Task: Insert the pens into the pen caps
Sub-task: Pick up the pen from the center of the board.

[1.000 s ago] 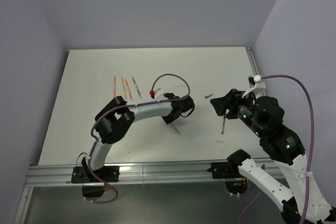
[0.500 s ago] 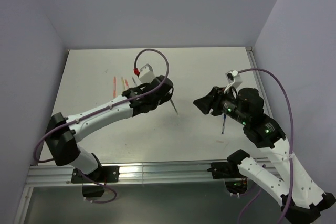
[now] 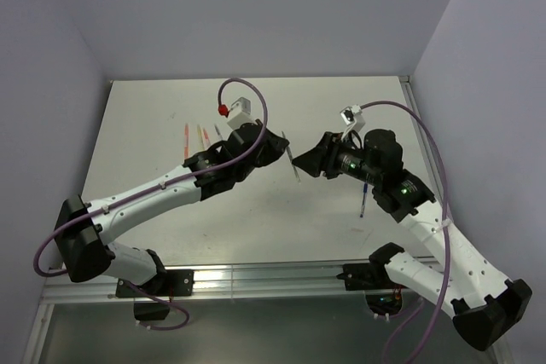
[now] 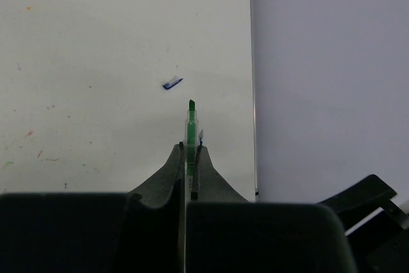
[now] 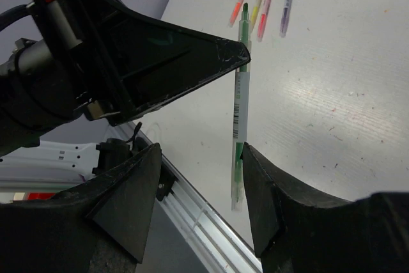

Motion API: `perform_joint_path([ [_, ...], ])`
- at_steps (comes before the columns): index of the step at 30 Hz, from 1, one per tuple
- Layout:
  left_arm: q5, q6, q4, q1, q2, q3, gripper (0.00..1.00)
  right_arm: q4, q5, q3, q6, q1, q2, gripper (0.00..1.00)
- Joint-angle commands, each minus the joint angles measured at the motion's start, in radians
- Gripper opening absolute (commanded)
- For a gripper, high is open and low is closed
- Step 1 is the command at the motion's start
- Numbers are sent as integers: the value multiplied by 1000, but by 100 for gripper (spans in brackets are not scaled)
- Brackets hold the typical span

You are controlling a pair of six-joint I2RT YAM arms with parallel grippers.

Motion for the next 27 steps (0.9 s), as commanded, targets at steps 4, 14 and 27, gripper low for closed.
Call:
perform_joint_path([
  [4, 35, 39, 104, -5, -58, -10, 0, 54, 37, -1, -8, 27, 22, 61],
  [14, 89, 38, 146, -5, -52, -7, 1, 52, 83, 11, -15, 70, 65, 61],
  [27, 163, 42, 204, -10, -63, -33, 0, 52, 123, 28, 8, 84, 94, 43],
])
